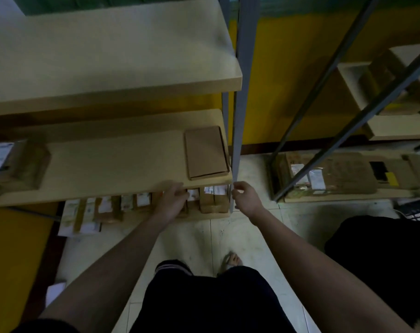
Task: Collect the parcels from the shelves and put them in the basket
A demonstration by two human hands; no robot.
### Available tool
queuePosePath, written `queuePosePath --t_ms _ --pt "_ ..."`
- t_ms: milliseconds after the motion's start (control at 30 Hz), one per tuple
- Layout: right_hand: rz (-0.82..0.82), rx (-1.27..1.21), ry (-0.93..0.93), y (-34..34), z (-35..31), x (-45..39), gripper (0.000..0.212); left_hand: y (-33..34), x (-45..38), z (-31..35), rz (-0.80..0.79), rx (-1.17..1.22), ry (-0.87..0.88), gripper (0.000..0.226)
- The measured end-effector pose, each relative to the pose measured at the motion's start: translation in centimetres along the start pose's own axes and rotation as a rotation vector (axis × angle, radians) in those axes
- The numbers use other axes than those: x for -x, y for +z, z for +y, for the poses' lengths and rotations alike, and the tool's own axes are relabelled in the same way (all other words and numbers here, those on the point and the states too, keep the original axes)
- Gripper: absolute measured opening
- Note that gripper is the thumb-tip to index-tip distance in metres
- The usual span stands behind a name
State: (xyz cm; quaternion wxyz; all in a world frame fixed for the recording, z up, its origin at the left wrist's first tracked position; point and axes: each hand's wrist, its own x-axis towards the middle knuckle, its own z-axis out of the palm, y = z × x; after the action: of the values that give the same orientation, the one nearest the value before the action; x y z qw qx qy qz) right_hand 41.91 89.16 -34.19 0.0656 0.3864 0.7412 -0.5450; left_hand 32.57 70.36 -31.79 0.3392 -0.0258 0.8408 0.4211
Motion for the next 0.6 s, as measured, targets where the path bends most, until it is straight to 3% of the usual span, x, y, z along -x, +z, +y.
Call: queuePosePath --t_ms 267,400,600 --pt "-0.049 -0.092 0.048 1.3 -1.4 -4.1 0.052 1.1 -5.8 1.7 -0.017 0.097 -0.181 0.089" --pt "-0.018 -0.149 0.057 2.0 -1.4 -5.8 0.053 1.9 -7.4 2.7 -0.049 0.221 -0.148 0.070" --pt "-0.015 -0.233 0.060 2.8 -1.2 -7.1 0.053 2.7 -9.0 1.7 -0.021 0.200 -0.118 0.031"
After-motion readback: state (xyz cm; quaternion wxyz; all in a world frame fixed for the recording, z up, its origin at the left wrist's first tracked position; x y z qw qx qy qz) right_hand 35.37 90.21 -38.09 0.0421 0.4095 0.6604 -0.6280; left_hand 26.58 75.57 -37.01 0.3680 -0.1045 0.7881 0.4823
